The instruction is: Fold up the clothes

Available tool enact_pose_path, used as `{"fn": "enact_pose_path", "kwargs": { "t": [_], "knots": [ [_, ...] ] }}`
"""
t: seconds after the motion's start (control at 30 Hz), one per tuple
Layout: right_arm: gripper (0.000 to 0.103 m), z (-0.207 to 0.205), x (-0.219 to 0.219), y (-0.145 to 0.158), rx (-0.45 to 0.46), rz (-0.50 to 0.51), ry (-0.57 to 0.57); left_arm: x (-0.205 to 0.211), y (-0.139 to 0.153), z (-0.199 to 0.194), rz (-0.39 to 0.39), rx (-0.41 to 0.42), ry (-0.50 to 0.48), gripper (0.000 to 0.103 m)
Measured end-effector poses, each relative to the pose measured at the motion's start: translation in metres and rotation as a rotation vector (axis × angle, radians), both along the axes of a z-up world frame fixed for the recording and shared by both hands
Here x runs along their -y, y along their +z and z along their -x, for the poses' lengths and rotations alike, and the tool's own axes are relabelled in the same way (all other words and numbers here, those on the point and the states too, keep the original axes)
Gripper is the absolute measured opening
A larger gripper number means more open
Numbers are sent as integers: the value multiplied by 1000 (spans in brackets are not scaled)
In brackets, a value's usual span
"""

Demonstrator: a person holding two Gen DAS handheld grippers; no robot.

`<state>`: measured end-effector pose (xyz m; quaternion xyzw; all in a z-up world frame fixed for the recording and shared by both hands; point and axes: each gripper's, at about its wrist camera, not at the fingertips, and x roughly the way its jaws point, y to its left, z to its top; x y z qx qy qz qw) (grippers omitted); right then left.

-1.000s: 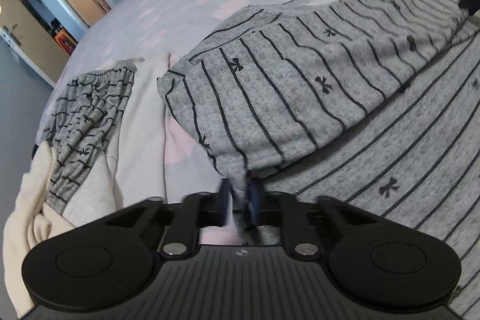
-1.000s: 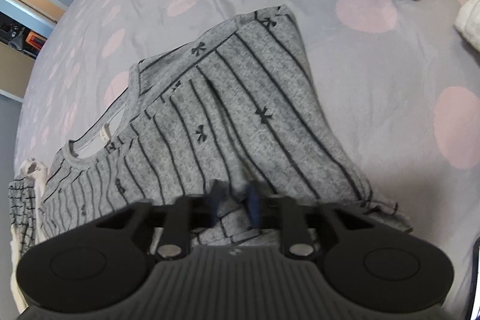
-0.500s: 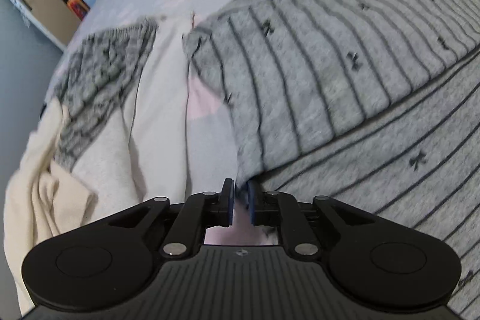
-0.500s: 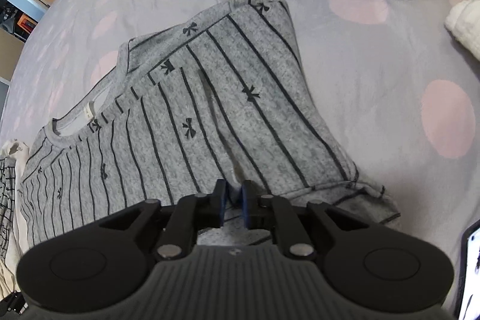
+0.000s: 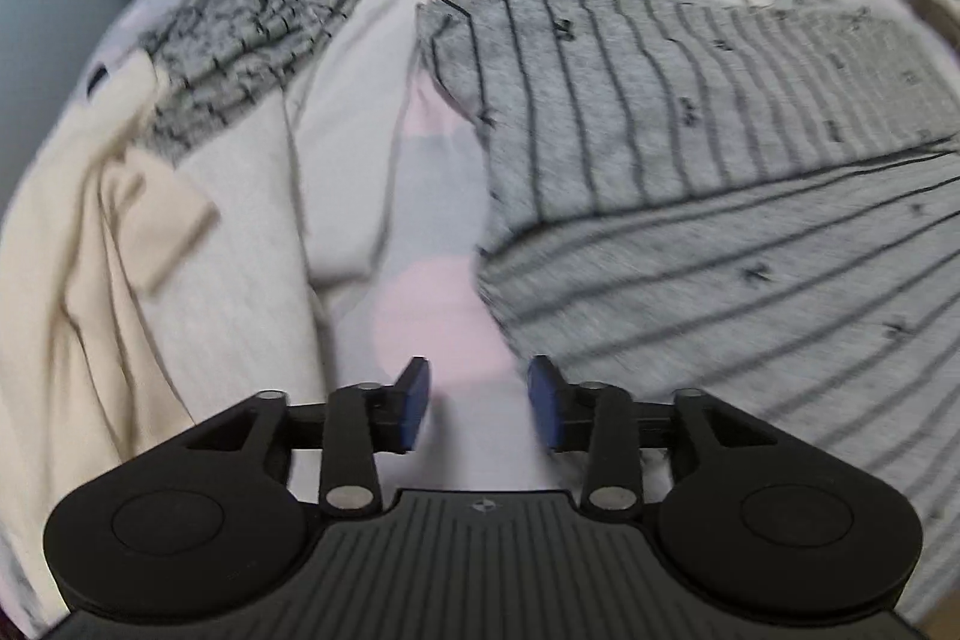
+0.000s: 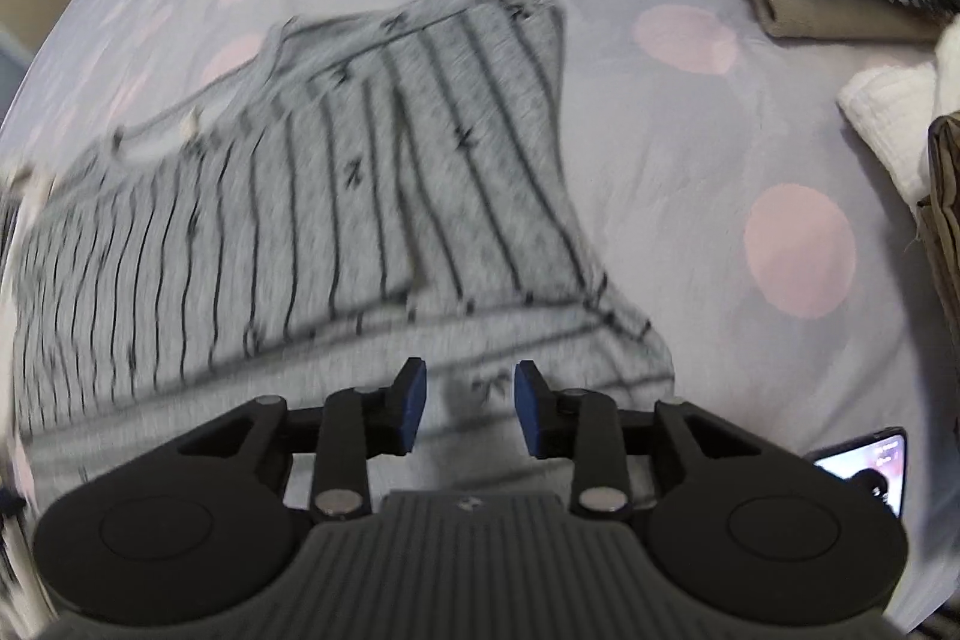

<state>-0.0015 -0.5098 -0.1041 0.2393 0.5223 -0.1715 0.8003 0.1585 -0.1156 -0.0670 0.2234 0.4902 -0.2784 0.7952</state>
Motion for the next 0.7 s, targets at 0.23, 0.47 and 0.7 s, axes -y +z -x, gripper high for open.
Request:
{"fn": "enact_pose_path", "kwargs": {
  "t": [0.23,0.47,0.7],
  "knots": [
    [39,46,-4,0,-17,102,156,-25,-3,29,37,-69,41,45],
    [39,95,10,-1,-38,129,143,-39,-11,49,-28,-88,21,45],
    [40,115,3,-18,-95,100,177,-46,-20,78,-61,-122,-33,47]
  ]
}}
